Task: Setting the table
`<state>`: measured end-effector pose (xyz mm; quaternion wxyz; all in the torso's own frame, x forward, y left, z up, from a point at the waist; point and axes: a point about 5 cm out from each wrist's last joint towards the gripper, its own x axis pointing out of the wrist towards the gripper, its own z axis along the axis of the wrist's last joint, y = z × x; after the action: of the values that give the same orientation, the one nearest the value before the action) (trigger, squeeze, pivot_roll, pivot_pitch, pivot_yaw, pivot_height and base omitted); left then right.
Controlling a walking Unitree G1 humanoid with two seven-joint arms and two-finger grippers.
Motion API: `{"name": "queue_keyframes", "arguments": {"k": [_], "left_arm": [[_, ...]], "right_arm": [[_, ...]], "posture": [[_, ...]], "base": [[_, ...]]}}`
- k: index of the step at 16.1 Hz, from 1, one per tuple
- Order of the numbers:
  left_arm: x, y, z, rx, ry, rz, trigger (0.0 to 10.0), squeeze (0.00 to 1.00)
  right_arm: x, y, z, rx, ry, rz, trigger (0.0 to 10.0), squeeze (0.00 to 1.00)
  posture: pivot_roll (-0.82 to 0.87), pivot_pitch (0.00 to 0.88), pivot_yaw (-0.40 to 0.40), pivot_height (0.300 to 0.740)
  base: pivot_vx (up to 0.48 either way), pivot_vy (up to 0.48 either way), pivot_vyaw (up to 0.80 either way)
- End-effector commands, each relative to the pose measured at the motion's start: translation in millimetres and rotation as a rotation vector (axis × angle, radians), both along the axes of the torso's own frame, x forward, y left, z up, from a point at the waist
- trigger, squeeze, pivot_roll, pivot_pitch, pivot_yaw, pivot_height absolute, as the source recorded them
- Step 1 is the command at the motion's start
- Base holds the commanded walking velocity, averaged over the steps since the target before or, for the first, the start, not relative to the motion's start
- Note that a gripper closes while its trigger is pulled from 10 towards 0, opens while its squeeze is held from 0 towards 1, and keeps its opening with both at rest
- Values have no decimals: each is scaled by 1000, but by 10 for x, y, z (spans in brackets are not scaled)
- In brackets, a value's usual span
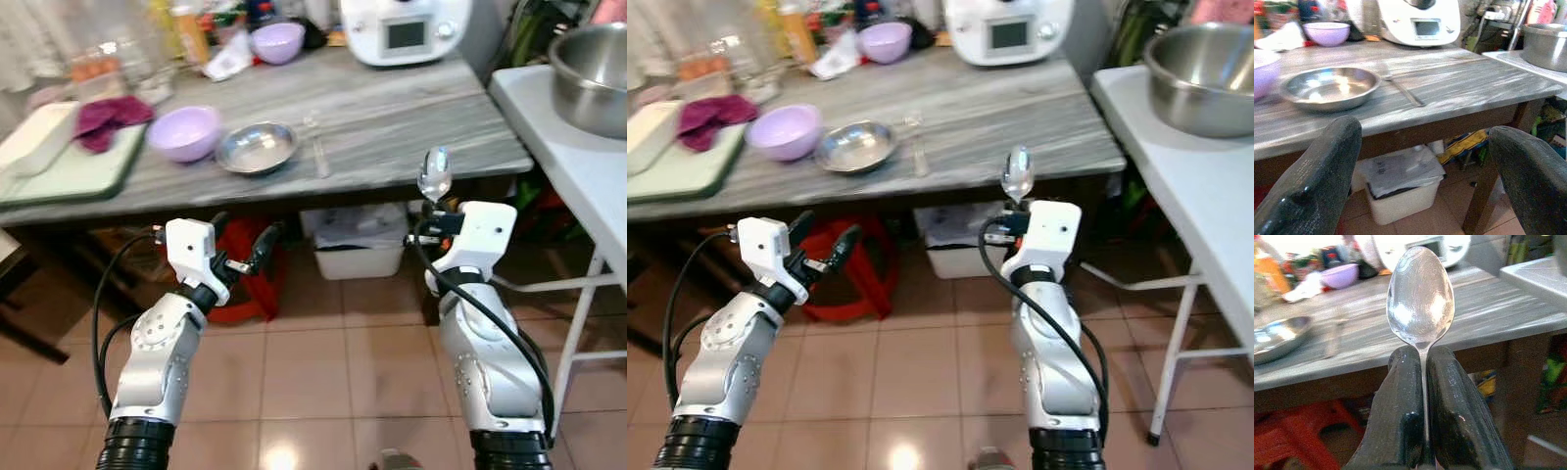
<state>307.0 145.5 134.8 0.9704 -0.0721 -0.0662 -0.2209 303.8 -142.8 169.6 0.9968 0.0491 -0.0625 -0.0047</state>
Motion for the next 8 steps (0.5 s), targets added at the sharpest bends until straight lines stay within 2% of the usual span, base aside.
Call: {"name": "queue_keyframes", "arguments": {"k": [1, 8], "left_arm": [[-19, -2, 12, 7, -4, -2, 10000, 0], [-38, -63, -5, -2, 3, -12, 10000, 0]], "right_arm": [[1, -21, 23, -2, -6, -5, 10000, 0], [4, -38, 31, -6, -8, -10, 10000, 0]], "posture": [[-164, 121, 114, 740], [-167, 121, 114, 740]], "base": [[480, 0, 0], [480, 0, 0]]}}
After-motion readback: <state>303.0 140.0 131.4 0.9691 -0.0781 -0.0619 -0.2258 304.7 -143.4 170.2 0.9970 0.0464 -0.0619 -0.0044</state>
